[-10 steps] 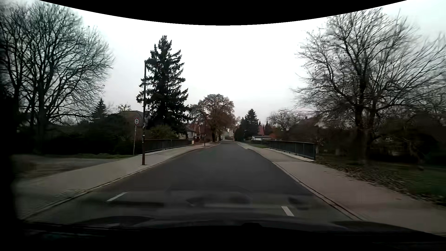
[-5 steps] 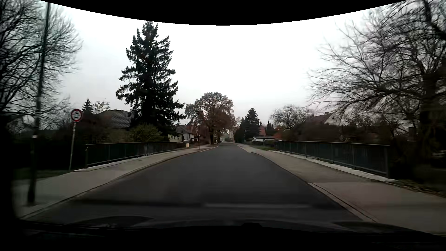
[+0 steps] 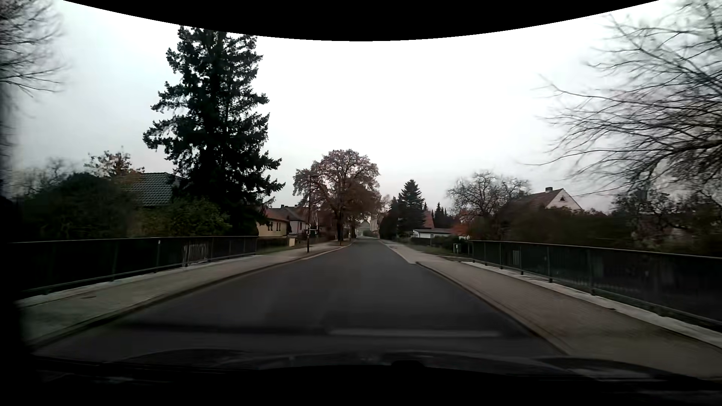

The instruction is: Follow the waypoints while adhering to traffic rules and regulations

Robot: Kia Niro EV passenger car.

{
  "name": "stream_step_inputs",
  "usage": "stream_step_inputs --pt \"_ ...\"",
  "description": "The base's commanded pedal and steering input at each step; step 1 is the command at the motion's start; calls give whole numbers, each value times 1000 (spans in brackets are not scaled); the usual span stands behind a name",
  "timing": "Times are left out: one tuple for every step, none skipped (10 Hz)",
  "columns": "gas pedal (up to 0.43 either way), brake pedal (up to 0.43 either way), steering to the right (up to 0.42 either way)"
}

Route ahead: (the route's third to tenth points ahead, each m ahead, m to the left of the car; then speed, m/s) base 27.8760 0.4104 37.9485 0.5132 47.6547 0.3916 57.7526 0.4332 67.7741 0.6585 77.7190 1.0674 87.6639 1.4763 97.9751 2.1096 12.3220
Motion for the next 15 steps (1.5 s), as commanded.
stream_step_inputs --pt "169 0 -2" --pt "169 0 -4" --pt "169 0 -4" --pt "169 0 -3" --pt "169 0 -3" --pt "169 0 -3" --pt "157 0 -3" --pt "157 0 -2" --pt "157 0 -2" --pt "157 0 -2" --pt "157 0 -2" --pt "157 0 -2" --pt "157 0 -2" --pt "157 0 -2" --pt "157 0 -2"
